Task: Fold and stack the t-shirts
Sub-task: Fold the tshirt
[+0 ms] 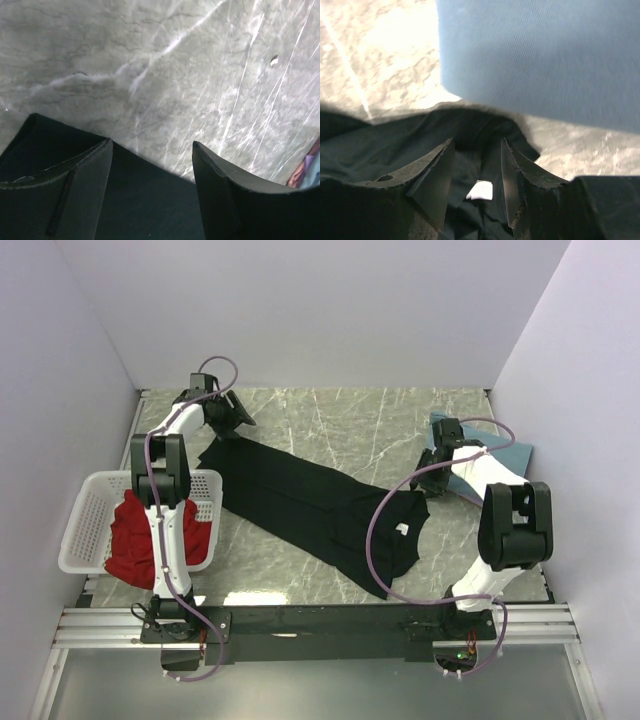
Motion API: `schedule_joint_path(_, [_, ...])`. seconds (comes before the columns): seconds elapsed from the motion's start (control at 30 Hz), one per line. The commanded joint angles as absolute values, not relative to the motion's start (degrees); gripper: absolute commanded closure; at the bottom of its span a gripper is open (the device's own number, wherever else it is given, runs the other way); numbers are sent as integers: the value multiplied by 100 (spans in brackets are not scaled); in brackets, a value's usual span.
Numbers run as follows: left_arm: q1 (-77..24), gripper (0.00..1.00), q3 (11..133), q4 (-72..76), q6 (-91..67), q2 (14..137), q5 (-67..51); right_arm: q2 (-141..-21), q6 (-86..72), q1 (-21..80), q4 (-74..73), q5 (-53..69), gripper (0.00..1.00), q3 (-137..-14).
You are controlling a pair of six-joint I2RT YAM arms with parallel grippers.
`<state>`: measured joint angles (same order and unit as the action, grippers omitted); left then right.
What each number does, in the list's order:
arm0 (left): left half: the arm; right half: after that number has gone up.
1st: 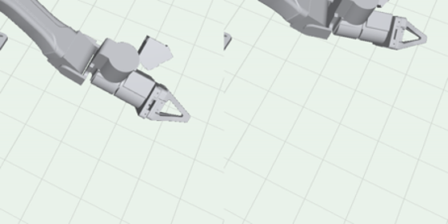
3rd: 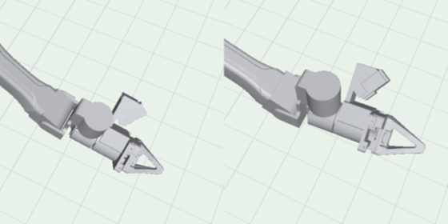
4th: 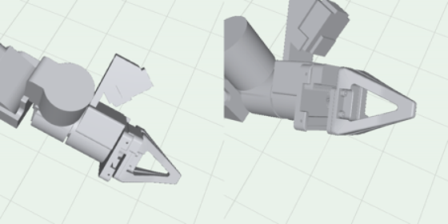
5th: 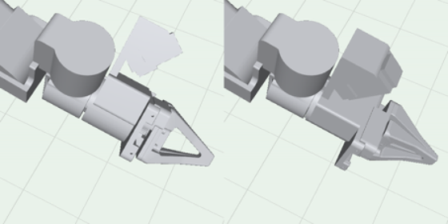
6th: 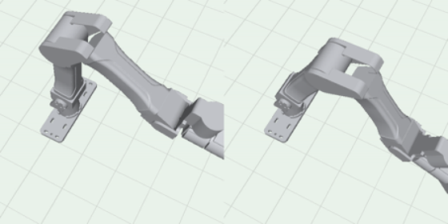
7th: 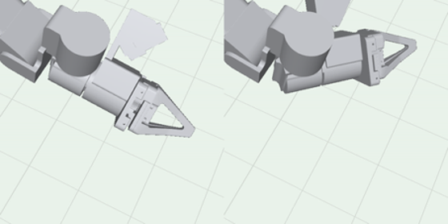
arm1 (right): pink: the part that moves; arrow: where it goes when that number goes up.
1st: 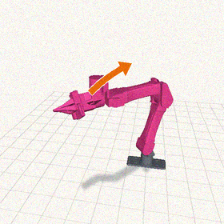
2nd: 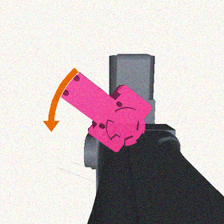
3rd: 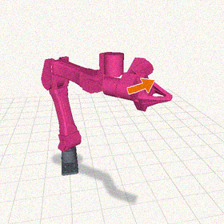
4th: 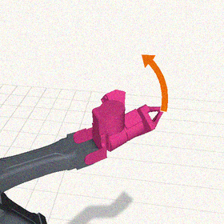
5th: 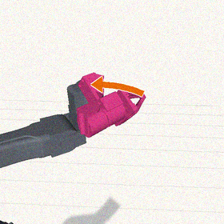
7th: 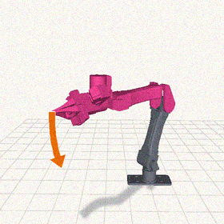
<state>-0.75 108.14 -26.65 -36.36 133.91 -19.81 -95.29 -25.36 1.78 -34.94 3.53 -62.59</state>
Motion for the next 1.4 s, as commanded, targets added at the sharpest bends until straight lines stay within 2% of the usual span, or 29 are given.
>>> schedule_joint_path(0.0, [-18,30,11030,-2452,-3858,13544,-1995,-9694,-2399,106,-3208,343,51,-6363])
schedule_joint_path(0.07, [-18,29,10978,-2374,-3902,13561,-2013,-9729,-2399,97,-3138,351,52,-6337])
schedule_joint_path(0.37, [113,29,10820,-2083,-4131,13728,-2030,-9651,-2601,70,-3313,422,77,-6346])
schedule_joint_path(0.53, [184,29,10433,-1837,-4315,13632,-1969,-9615,-2724,79,-3533,334,100,-6293])
schedule_joint_path(0.73, [264,29,10046,-1644,-4500,13333,-1608,-9422,-3014,53,-3665,123,100,-6126])
schedule_joint_path(1.23, [203,28,10265,-1679,-4448,13289,-1397,-9334,-3173,-141,-3955,-343,100,-6135])
schedule_joint_path(1.27, [185,28,10327,-1661,-4378,13306,-1484,-9343,-3155,-141,-3964,-334,99,-6178])
schedule_joint_path(1.3, [150,28,10414,-1696,-4333,13350,-1503,-9360,-3138,-141,-3981,-334,93,-6205])
schedule_joint_path(1.37, [62,27,10870,-1845,-4184,13421,-1573,-9343,-3068,-141,-4069,-325,74,-6319])
